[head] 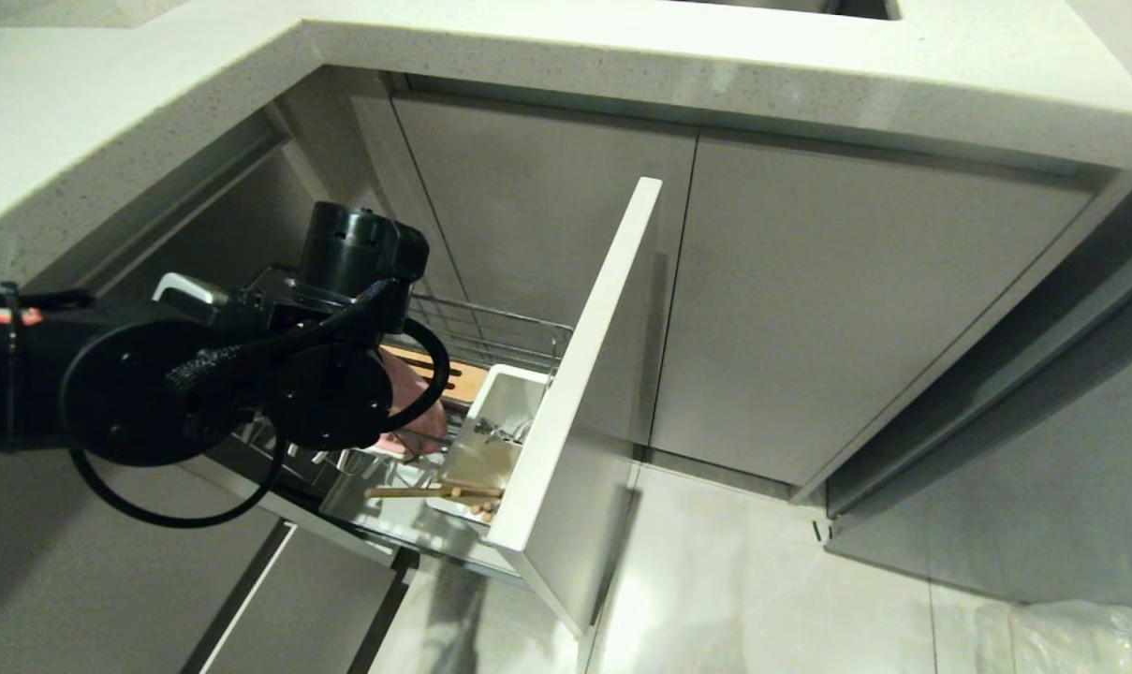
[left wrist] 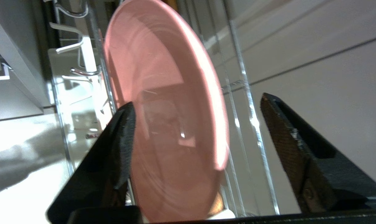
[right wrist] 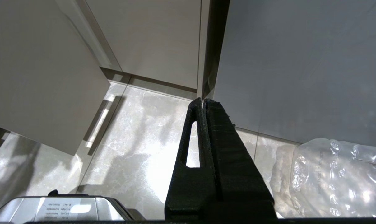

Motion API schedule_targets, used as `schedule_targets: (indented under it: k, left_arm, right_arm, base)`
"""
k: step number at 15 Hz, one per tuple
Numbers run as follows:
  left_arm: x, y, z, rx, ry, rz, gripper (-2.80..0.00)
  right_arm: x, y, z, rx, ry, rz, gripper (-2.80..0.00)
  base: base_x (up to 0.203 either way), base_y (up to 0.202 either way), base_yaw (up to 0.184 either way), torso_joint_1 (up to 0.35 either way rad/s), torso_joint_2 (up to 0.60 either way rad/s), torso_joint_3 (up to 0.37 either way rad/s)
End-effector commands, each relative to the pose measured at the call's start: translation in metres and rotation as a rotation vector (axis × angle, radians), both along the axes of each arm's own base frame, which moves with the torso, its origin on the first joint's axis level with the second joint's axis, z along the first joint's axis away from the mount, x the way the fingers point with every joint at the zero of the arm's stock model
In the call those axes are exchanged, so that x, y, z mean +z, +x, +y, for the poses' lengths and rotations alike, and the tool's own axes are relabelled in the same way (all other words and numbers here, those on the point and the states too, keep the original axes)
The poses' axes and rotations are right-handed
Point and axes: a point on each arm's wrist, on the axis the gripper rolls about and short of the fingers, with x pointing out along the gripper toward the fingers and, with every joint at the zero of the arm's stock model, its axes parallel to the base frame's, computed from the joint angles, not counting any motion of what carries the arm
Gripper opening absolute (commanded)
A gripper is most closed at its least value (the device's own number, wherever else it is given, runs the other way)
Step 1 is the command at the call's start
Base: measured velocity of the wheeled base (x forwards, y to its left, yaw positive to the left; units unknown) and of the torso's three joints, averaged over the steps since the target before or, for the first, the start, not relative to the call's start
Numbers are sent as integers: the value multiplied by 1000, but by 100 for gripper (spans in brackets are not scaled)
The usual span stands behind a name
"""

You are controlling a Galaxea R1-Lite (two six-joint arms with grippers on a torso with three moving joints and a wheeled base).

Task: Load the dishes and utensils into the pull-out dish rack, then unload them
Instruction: Pick up the plate and place it in the cupboard, then pick up the bowl and place it in the cupboard

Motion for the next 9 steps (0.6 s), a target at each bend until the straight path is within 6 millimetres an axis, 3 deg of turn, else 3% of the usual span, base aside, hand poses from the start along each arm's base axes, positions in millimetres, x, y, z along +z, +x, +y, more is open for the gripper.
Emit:
schedule_targets:
  k: [1, 9]
  left_arm:
    - [11, -8, 1, -5, -20, -32, 0]
    - [46, -49, 9, -68, -45, -66, 0]
  right_arm:
    - [0, 0, 0, 0, 0, 1, -280]
    - [0, 0, 0, 0, 0, 1, -280]
  base:
    - [0, 0, 0, 0, 0, 0]
    - [0, 0, 0, 0, 0, 0]
